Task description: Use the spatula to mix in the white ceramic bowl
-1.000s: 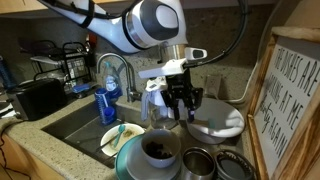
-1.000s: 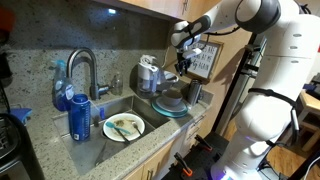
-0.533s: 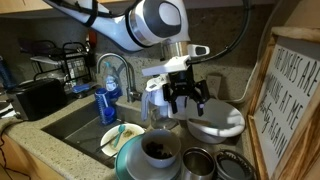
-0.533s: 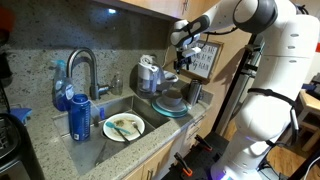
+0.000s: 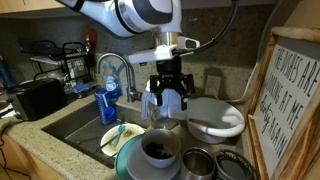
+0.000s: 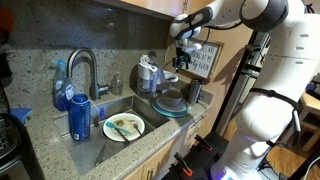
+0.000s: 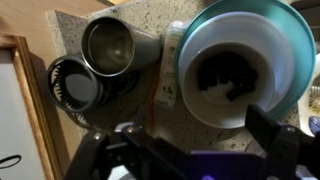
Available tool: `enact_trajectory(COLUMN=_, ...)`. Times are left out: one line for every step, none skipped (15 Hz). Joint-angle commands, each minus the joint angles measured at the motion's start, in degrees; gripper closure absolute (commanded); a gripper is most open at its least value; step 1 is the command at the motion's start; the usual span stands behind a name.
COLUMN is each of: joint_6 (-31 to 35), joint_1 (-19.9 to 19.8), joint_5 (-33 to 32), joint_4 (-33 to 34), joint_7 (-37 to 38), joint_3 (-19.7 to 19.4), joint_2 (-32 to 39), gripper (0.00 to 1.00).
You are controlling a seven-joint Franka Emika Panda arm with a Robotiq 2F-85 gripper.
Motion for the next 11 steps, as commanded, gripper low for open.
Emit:
enact_trajectory(joint_6=-2.6, joint_1=0.6, joint_5=2.7, joint_4=-3.1, joint_7=-0.9, joint_3=0.9, joint_2=-4.7, gripper=0.00)
enact_trajectory(joint_6=-2.8, joint_1=0.9, joint_5=3.2, joint_4=-3.8, joint_7=-0.6, joint_3=1.2, joint_2=-5.6, gripper=0.00)
enact_trajectory(joint_6=-2.7, joint_1=1.2, joint_5=3.4, joint_4=-4.6, joint_7=-0.2, joint_3=1.4, joint_2=-6.6, gripper=0.00)
enact_trajectory(joint_6=-2.3, joint_1=1.3, joint_5=3.5, joint_4=-5.6, joint_7=-0.1, joint_3=1.5, joint_2=-7.5, gripper=0.00)
enact_trajectory(joint_6=-2.1, joint_1=1.5, joint_5=4.1, joint_4=-6.5, joint_7=-0.2, joint_3=1.6, joint_2=-8.4, gripper=0.00)
enact_trajectory(joint_6=-1.9, joint_1=1.7, joint_5=4.0, joint_4=-7.5, joint_7=0.2, joint_3=1.6, joint_2=-9.2, gripper=0.00)
enact_trajectory(joint_6=-1.8, joint_1=1.7, joint_5=4.4, joint_4=-8.5, joint_7=-0.4, joint_3=1.6, joint_2=-9.9, gripper=0.00)
enact_trajectory(joint_6=-2.2, joint_1=1.6, joint_5=3.4, joint_4=-4.9, joint_7=0.0, joint_3=1.4, joint_2=-6.5, gripper=0.00)
enact_trajectory(joint_6=-2.1, joint_1=1.7, joint_5=3.5, joint_4=-5.7, joint_7=0.0, joint_3=1.4, joint_2=-7.3, gripper=0.00)
enact_trajectory(joint_6=-2.1, joint_1=1.8, joint_5=3.5, joint_4=-6.3, joint_7=0.0, joint_3=1.4, joint_2=-7.8, gripper=0.00)
enact_trajectory(joint_6=-2.1, joint_1=1.8, joint_5=3.6, joint_4=-6.7, joint_7=0.0, joint_3=1.4, joint_2=-8.1, gripper=0.00)
